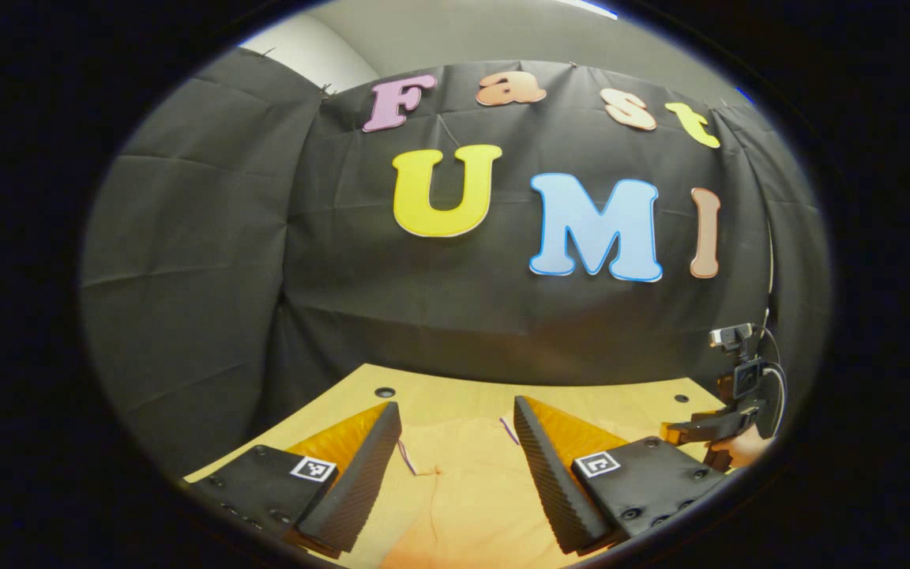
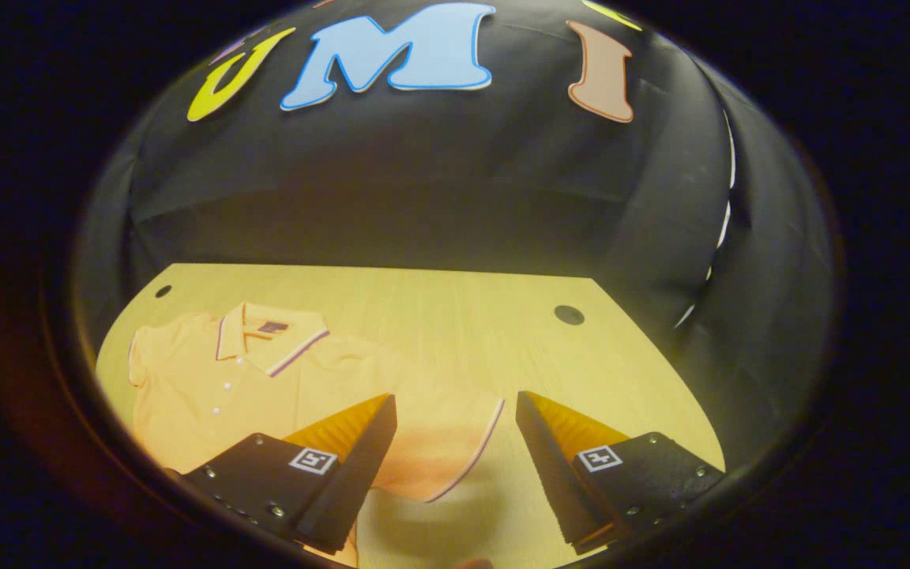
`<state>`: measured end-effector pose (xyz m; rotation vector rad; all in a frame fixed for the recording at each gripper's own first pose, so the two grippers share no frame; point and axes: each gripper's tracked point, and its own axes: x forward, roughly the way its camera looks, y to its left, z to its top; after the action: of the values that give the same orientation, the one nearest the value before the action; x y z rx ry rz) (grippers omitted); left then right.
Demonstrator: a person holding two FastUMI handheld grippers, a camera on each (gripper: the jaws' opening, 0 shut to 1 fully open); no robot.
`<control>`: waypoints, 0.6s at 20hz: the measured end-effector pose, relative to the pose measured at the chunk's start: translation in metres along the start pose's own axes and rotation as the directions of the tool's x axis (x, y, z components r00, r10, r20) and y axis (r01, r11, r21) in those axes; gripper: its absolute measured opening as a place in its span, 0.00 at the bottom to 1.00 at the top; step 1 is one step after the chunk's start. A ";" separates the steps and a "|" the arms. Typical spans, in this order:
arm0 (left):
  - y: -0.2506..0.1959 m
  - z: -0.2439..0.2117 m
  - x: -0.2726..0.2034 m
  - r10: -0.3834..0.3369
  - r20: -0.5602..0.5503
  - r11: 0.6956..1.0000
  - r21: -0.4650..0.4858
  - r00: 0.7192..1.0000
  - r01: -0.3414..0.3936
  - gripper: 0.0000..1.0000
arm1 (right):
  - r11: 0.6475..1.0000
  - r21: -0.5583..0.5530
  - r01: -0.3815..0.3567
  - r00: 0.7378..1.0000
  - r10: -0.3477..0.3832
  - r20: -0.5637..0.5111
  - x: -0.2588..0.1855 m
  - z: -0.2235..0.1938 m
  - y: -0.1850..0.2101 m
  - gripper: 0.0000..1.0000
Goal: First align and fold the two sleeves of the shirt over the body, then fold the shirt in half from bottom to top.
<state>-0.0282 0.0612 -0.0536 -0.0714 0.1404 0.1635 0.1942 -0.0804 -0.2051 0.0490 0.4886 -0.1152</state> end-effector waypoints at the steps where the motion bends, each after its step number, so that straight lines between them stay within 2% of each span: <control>1: 0.001 -0.001 0.000 0.004 -0.002 1.000 -0.003 1.000 -0.004 0.94 | 1.000 0.010 0.006 1.000 -0.006 -0.022 0.008 -0.006 -0.002 0.95; 6: 0.007 -0.003 -0.005 0.024 -0.010 1.000 -0.003 1.000 -0.024 0.94 | 0.999 0.037 0.028 0.992 -0.023 -0.126 0.038 -0.035 -0.014 0.94; 12: 0.003 -0.008 -0.011 0.025 -0.020 1.000 0.004 0.999 -0.025 0.94 | 0.996 0.087 0.002 0.980 0.015 -0.201 0.049 -0.054 -0.011 0.94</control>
<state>-0.0407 0.0618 -0.0597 -0.0675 0.1621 0.1879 0.2109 -0.0921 -0.2763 0.1482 0.6856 -0.1259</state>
